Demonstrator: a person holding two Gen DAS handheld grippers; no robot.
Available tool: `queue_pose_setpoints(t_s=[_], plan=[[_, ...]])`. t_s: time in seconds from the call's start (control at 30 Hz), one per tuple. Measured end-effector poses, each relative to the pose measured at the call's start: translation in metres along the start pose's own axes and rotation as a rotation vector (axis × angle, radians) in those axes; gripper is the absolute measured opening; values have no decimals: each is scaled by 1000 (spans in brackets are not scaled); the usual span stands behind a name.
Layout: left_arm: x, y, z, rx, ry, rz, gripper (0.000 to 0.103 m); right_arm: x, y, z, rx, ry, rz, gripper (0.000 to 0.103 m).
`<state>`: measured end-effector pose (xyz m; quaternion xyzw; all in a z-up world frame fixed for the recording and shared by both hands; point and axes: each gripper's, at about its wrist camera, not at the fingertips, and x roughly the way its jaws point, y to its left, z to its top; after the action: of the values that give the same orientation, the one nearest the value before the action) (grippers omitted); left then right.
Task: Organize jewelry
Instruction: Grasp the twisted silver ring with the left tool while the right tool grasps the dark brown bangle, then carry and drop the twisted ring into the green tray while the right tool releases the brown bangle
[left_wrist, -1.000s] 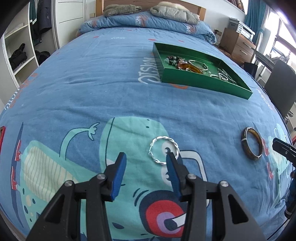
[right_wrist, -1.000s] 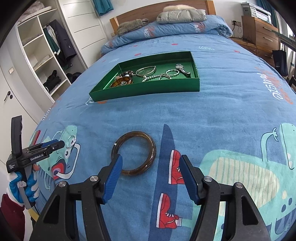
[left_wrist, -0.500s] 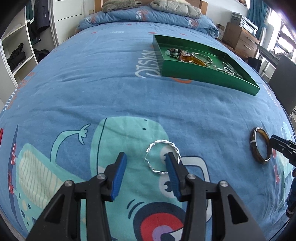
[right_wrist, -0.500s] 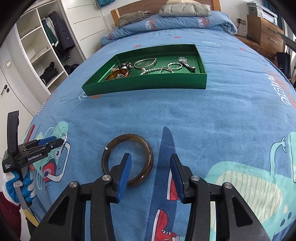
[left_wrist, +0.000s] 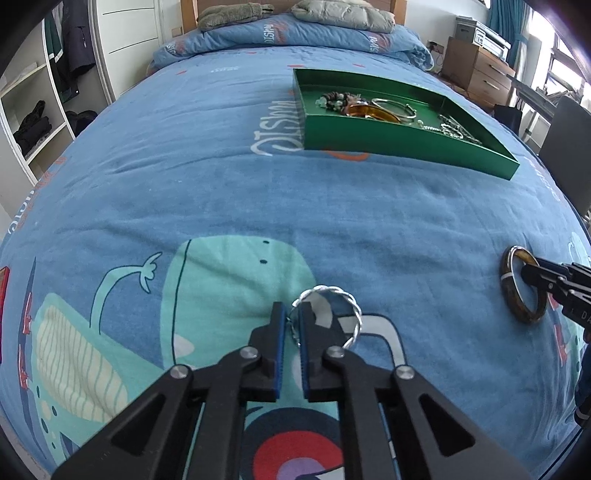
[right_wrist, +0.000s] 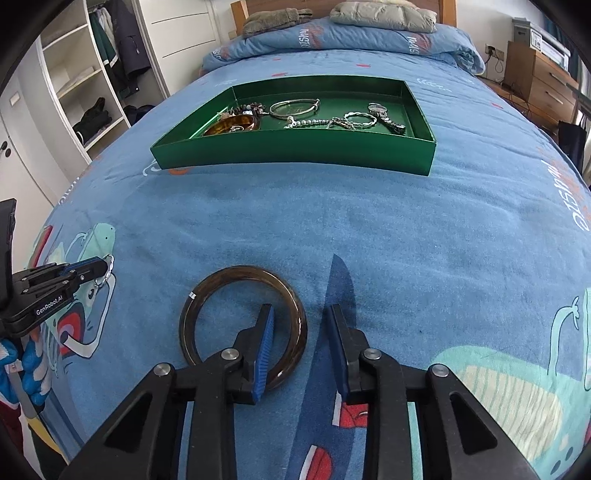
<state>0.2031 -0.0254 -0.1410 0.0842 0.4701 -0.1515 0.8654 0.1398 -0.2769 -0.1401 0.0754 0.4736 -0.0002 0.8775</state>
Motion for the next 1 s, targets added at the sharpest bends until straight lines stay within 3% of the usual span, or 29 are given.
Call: queue_pose_setpoints(t_s=[0.17,0.7,1.0], plan=[[-8,-3,1,-9,-18,23,6,-1,-6,-1,0,-8,-13,11],[-76,-47,2,58,-148,111,5,-55,-26,-18,47,-110,-1,10],[-107,-78,-4,98,-203,115,5,-96,-34,-30,51,-174,0,10]])
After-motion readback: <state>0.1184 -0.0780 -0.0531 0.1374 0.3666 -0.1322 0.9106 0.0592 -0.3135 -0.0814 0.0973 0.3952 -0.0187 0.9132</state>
